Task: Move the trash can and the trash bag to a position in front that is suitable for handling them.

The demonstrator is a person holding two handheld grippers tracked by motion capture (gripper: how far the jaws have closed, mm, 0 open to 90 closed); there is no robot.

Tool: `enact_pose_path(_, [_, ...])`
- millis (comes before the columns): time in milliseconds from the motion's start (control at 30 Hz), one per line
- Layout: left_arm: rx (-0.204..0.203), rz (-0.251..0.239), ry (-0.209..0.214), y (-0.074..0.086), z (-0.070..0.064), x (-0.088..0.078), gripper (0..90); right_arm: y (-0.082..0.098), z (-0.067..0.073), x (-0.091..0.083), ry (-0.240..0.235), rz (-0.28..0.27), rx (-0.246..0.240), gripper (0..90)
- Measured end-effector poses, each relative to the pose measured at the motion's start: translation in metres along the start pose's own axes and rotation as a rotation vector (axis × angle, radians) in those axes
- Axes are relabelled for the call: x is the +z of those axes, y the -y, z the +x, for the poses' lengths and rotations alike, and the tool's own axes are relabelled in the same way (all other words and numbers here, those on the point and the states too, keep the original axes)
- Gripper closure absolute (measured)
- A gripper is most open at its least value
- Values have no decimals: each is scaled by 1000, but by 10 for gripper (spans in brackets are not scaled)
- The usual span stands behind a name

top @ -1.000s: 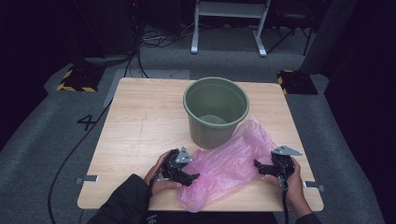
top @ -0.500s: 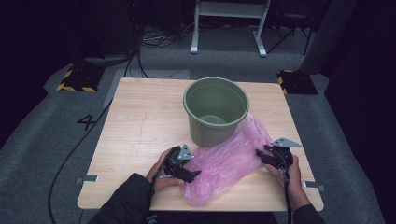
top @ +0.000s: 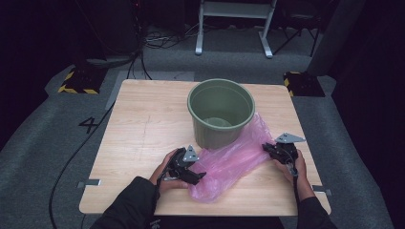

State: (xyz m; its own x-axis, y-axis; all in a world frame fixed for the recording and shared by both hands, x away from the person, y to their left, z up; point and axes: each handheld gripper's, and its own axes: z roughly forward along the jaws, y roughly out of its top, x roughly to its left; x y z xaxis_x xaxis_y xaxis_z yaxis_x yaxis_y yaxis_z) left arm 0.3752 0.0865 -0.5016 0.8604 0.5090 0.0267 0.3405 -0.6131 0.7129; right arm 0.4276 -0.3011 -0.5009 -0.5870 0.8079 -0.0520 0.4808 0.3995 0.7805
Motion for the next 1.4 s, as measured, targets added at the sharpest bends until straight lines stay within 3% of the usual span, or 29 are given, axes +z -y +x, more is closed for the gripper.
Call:
enact_pose_path(33, [6, -5, -10, 0, 0, -1, 154, -1, 0, 0, -5, -19, -31, 860])
enact_pose_path(133, [5, -49, -27, -2, -1, -10, 158, -3, -2, 0, 10, -34, -62, 878])
enact_pose_path(233, [5, -51, -23, -5, 2, -21, 157, -3, -3, -2, 13, -56, -59, 879])
enact_pose_path(400, [-12, -98, -46, -5, 7, -42, 155, -4, -10, -14, 12, -143, -27, 885])
enact_pose_path(467, [-33, -107, -74, 1, 15, -57, 156, -5, -12, -19, 26, -158, -27, 886])
enact_pose_path(600, [-66, -91, -108, 12, 25, -67, 159, -7, -15, -27, 45, -194, -21, 889])
enact_pose_path(633, [-86, -77, -127, 22, 30, -71, 158, -7, -16, -29, 49, -208, -23, 889])
enact_pose_path(733, [-114, -33, -152, 37, 37, -71, 160, -8, -17, -32, 60, -222, -21, 890])
enact_pose_path(900, [-125, 35, -183, 53, 42, -68, 160, -10, -16, -35, 67, -243, -23, 892])
enact_pose_path(1033, [-157, 34, -179, 59, 47, -69, 158, -12, -16, -36, 70, -252, -29, 893])
enact_pose_path(1200, [-155, 63, -185, 60, 48, -67, 158, -13, -16, -39, 63, -269, -24, 894])
enact_pose_path(1400, [-199, 17, -149, 67, 53, -64, 145, -14, -17, -44, 69, -295, -14, 894])
